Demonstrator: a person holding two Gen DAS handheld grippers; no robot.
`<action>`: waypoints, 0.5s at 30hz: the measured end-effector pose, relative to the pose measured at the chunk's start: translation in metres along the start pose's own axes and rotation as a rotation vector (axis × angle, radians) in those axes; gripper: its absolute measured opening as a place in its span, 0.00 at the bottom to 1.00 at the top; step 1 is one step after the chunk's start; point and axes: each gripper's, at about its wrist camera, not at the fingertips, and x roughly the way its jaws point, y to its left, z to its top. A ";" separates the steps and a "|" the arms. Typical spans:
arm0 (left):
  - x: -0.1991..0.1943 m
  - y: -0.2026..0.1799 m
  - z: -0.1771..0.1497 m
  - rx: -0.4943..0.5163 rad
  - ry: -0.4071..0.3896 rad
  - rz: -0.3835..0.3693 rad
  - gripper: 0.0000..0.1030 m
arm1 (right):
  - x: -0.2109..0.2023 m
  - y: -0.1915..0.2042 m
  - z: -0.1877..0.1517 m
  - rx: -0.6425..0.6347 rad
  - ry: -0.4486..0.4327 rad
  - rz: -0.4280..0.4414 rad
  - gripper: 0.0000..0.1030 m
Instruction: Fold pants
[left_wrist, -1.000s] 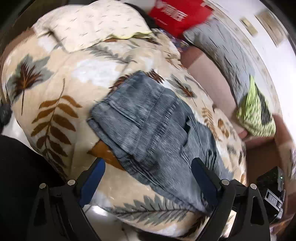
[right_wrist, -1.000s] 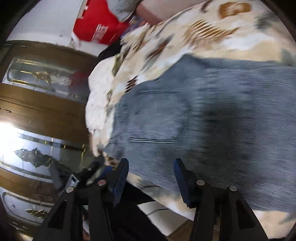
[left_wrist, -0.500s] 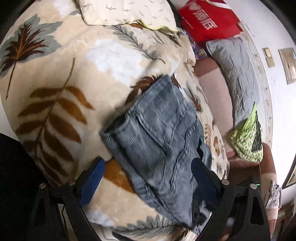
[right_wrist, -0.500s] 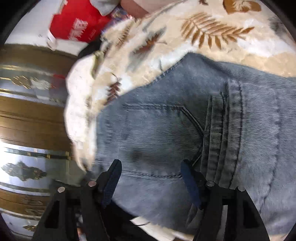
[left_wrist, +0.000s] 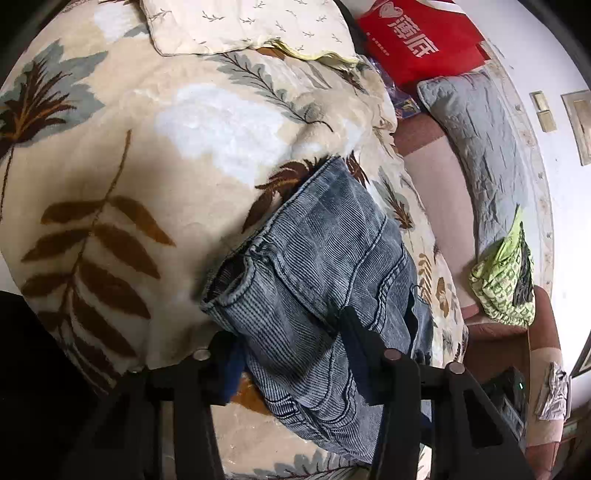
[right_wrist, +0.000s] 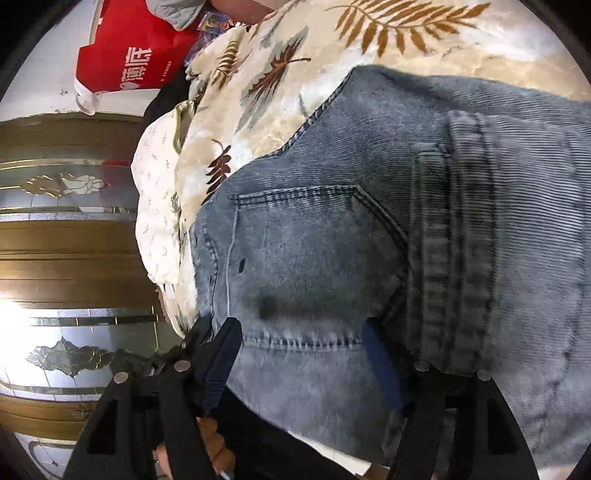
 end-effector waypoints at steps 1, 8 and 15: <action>0.000 0.000 0.000 0.003 0.001 0.003 0.33 | -0.006 0.000 -0.004 -0.013 -0.009 0.001 0.69; -0.006 0.008 0.006 -0.046 0.014 -0.021 0.10 | -0.018 -0.024 -0.036 -0.010 -0.033 0.081 0.69; -0.026 -0.037 -0.006 0.101 -0.091 0.052 0.09 | -0.064 -0.052 -0.049 -0.004 -0.109 0.186 0.69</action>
